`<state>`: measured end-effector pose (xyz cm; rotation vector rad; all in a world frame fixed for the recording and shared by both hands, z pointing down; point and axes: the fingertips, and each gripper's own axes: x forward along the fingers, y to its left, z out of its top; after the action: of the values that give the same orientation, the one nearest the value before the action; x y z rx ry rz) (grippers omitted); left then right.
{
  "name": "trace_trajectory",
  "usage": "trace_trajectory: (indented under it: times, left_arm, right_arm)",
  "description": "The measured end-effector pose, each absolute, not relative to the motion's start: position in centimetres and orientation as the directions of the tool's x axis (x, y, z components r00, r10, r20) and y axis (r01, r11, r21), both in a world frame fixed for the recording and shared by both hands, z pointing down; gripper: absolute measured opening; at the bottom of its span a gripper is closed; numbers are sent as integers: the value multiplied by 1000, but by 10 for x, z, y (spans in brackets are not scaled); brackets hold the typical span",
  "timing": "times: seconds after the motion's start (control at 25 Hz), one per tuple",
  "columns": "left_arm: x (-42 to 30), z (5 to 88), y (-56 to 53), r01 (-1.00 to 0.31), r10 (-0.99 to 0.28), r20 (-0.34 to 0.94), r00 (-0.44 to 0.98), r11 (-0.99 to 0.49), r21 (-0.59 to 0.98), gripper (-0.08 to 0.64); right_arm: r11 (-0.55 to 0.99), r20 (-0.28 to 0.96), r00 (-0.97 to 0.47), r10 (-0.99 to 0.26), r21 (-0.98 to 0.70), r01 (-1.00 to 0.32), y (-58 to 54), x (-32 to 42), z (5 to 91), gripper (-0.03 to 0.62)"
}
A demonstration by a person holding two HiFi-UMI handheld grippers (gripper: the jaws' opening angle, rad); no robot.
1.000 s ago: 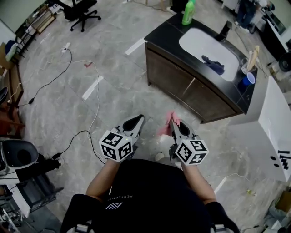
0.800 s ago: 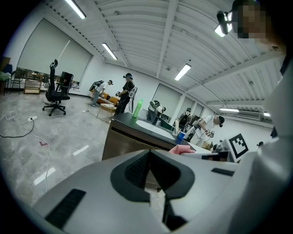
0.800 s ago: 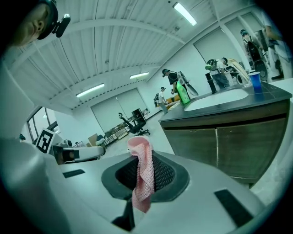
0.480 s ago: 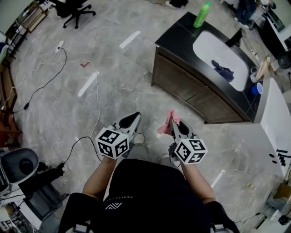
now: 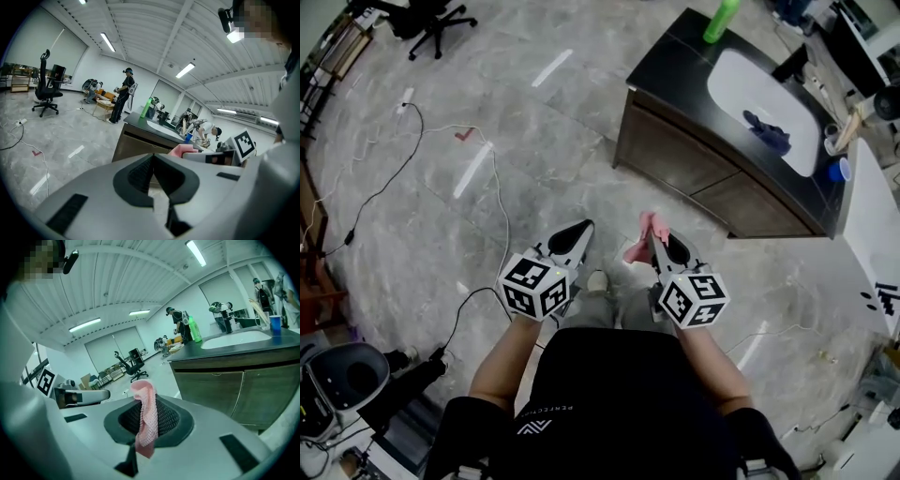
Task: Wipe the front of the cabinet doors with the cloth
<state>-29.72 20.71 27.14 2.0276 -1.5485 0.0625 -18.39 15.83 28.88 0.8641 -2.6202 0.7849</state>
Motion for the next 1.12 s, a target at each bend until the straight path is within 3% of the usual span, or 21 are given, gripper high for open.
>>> trace_trajectory:
  times: [0.4,1.12]
  left_arm:
    - [-311,299,175,-886,-855,407,322,-119,449,9]
    - [-325,329,80,-907,-852,462,244,-32,420,9]
  right_arm:
    - [681,436,-772,-462,-383,-624,117,-195,310,48]
    - [737,443,-827,-345,-417,-532,15,-236,353,48]
